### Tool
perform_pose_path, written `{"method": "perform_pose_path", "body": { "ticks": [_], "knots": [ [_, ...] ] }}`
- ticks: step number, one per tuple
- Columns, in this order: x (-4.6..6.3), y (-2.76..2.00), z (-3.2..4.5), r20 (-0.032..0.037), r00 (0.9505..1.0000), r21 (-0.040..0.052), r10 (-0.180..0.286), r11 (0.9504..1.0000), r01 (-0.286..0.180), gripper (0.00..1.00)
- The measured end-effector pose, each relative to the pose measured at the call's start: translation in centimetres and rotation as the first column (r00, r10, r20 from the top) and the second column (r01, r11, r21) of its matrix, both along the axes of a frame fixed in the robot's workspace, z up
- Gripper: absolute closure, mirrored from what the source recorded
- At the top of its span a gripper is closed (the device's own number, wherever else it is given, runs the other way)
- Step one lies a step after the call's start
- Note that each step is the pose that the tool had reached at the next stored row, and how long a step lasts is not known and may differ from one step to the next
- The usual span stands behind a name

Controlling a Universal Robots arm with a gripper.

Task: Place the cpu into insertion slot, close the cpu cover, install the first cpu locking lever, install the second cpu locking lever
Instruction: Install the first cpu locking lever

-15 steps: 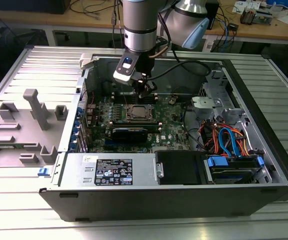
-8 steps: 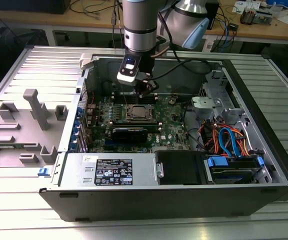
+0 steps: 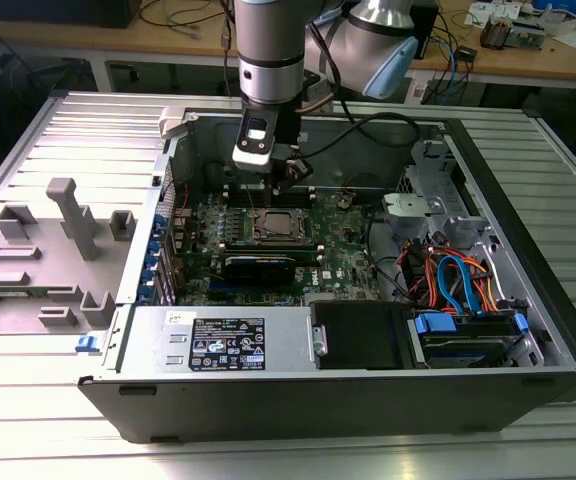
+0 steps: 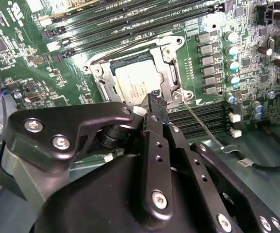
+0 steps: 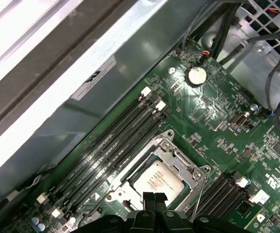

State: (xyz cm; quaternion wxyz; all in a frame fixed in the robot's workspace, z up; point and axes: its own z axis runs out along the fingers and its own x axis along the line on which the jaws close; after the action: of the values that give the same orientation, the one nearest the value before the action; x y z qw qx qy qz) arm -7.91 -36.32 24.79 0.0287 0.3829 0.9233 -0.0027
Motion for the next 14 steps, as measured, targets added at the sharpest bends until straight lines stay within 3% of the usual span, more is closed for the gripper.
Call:
{"method": "perform_pose_path", "body": {
  "ticks": [4,14],
  "knots": [
    [-0.05,0.00,0.00,0.0001,0.9989,0.0001,0.047,0.9989,-0.047,0.89],
    [-0.05,0.00,0.00,0.0001,0.9988,0.0000,0.049,0.9988,-0.049,0.89]
  ]
}}
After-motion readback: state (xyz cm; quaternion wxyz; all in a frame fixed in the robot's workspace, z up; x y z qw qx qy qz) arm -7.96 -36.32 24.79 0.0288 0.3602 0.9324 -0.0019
